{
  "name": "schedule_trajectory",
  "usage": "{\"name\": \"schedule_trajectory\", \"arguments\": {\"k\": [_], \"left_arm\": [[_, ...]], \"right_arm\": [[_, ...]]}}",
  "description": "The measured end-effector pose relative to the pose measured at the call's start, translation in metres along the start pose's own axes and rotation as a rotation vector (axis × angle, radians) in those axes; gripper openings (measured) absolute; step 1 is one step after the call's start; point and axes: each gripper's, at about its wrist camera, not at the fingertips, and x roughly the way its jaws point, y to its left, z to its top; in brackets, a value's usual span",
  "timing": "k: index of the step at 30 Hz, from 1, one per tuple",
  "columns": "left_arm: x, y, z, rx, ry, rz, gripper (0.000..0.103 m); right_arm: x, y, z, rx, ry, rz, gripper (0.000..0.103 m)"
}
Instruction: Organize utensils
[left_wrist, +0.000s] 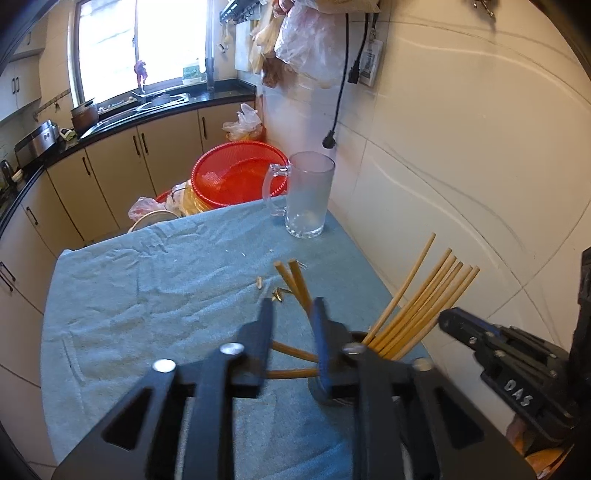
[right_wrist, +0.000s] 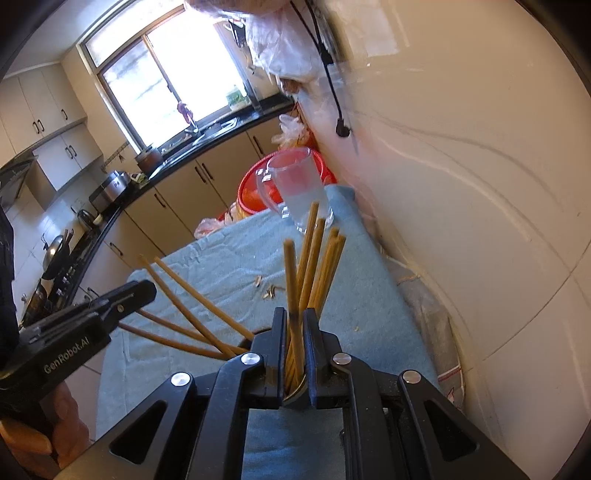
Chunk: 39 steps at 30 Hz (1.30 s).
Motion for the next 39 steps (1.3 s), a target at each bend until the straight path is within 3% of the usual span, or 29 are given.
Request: {"name": "schedule_trajectory", "arguments": {"k": [4, 6, 7, 9, 10, 11, 12, 14, 18, 21, 34, 39], "left_arm": [[-0.010, 0.006, 0.004, -0.035, -0.029, 0.014, 0.040], [-0.018, 0.011, 0.006, -0.071, -0.047, 0.028, 0.046], [-0.024, 0.014, 0.007, -0.092, -0.067, 0.042, 0.051], [-0.036, 0.019, 0.008, -0.124, -0.095, 0.079, 0.069], [-0.044, 0.023, 0.007, -0.147, -0.114, 0.107, 0.077], [-0.052, 0.025, 0.006, -0.163, -0.139, 0.130, 0.077], [-0.059, 0.028, 0.003, -0.173, -0.162, 0.155, 0.078], [-0.072, 0.031, -0.003, -0.179, -0.183, 0.204, 0.091], [-0.093, 0.033, -0.022, -0.164, -0.224, 0.282, 0.094], [-0.104, 0.035, -0.038, -0.137, -0.206, 0.313, 0.097], [-0.136, 0.040, -0.132, 0.092, -0.060, 0.174, 0.097], [-0.140, 0.044, -0.145, 0.143, -0.049, 0.188, 0.097]], "right_arm": [[-0.017, -0.002, 0.006, 0.007, -0.040, -0.006, 0.030], [-0.028, -0.001, 0.008, 0.004, -0.059, -0.023, 0.055], [-0.034, -0.001, 0.009, 0.000, -0.075, -0.036, 0.061], [-0.047, -0.002, 0.010, -0.014, -0.101, -0.068, 0.083], [-0.053, -0.002, 0.011, -0.022, -0.115, -0.088, 0.085], [-0.058, -0.003, 0.012, -0.027, -0.124, -0.101, 0.088], [-0.065, -0.004, 0.012, -0.035, -0.134, -0.116, 0.090], [-0.073, -0.006, 0.010, -0.050, -0.141, -0.140, 0.094], [-0.082, -0.013, 0.001, -0.073, -0.126, -0.212, 0.096], [-0.090, -0.010, -0.013, -0.090, -0.109, -0.272, 0.096], [-0.151, 0.053, -0.105, -0.161, -0.092, -0.449, 0.099], [-0.163, 0.069, -0.118, -0.134, -0.093, -0.468, 0.099]]}}
